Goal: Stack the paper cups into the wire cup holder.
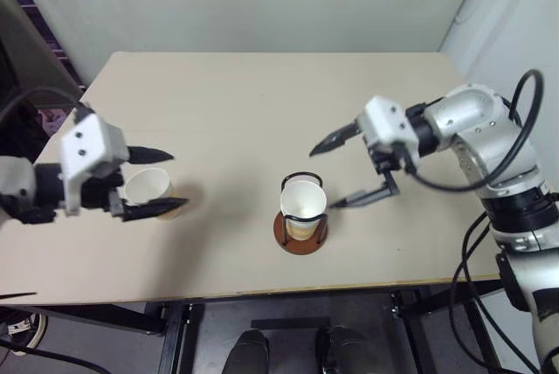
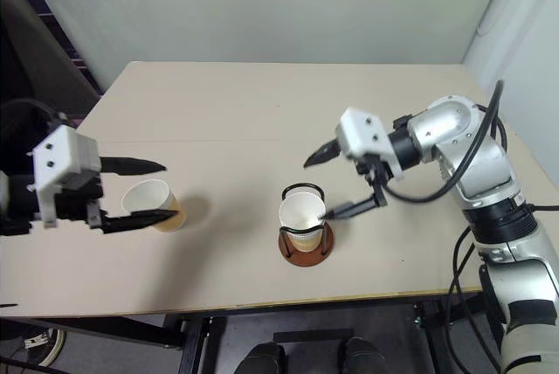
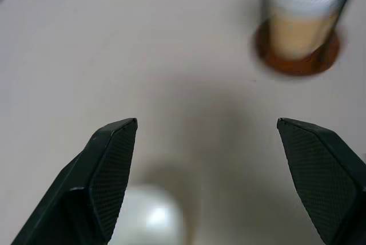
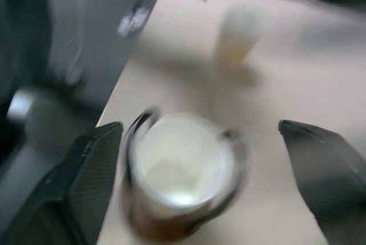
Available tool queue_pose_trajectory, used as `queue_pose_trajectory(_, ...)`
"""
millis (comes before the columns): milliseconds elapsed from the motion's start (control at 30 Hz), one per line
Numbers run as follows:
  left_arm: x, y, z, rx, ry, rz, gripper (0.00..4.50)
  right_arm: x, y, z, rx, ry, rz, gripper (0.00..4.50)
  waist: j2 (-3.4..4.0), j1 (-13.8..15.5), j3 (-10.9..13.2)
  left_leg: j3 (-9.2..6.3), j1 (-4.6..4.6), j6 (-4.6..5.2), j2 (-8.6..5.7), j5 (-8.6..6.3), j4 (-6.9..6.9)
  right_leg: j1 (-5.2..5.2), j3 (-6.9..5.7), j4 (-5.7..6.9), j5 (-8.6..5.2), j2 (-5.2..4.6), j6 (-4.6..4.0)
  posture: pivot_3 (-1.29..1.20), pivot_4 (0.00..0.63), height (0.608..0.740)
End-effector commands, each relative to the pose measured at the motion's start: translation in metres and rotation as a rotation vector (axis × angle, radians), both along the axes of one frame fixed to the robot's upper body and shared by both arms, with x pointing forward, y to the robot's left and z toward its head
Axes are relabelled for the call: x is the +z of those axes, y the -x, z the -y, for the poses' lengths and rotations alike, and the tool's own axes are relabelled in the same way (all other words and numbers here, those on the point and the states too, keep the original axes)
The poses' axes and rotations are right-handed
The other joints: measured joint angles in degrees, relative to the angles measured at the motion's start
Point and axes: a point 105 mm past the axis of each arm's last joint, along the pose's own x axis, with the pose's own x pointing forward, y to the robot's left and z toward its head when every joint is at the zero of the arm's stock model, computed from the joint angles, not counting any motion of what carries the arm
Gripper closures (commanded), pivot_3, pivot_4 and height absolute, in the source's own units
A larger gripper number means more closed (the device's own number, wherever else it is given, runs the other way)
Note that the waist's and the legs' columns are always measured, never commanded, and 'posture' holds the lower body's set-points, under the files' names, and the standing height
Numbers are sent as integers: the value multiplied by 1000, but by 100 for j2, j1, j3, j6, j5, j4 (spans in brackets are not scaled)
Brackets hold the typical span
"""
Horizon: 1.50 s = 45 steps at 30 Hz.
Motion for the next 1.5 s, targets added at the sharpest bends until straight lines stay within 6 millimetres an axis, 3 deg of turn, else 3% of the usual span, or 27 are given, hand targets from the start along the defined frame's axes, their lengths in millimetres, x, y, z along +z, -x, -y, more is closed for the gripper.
queue_pose_trajectory(33,5,11,-18,9,-138,-18,287,42,11,13,49,-215,-38,23,0,6,0,0,-1,1,-2,0,-2,0,0,-2,-2,0,-2,0,150,740)
queue_pose_trajectory(133,-10,17,-35,33,-219,-103,287,37,22,11,115,-263,-111,23,-2,6,-2,2,-3,3,-3,-9,-6,0,1,-2,-20,0,-5,0,150,740)
queue_pose_trajectory(267,-30,15,-44,44,-287,-162,287,14,0,-6,-22,-220,-71,23,-3,6,-2,-7,-12,-4,4,-17,-3,-8,-5,2,-23,5,-3,0,150,740)
queue_pose_trajectory(433,-38,4,-34,17,-287,-149,287,4,-2,-13,-34,-211,-64,23,-5,49,-3,-18,-31,-5,3,-17,1,-28,-13,10,-15,1,-3,0,150,740)
queue_pose_trajectory(700,-42,-10,-27,2,-298,-132,287,-1,-1,-11,-52,-188,-54,23,-6,56,-4,-17,-41,-12,0,-23,2,-37,-15,8,3,-3,21,0,150,740)
queue_pose_trajectory(867,-55,-17,-26,4,-329,-141,287,-4,-1,-10,-69,-180,-47,23,-6,53,-4,-17,-40,-13,1,-24,0,-38,-16,7,13,-2,39,0,150,740)
queue_pose_trajectory(1000,-57,-25,-23,5,-338,-117,1231,-5,-3,-11,-86,-177,-41,0,-6,53,-4,-18,-41,-12,0,-22,2,-39,-16,8,12,-2,36,0,150,740)
queue_pose_trajectory(1300,-41,-28,-15,-30,-292,-71,4478,-5,3,-7,-78,-168,-40,0,-6,53,-4,-17,-42,-12,0,-21,2,-39,-16,7,17,-2,44,0,150,740)
queue_pose_trajectory(1500,-19,-17,0,-115,-203,-42,4478,-4,8,2,-67,-146,-39,0,-7,53,-4,-16,-44,-12,0,-21,2,-39,-16,6,17,-1,45,0,150,740)
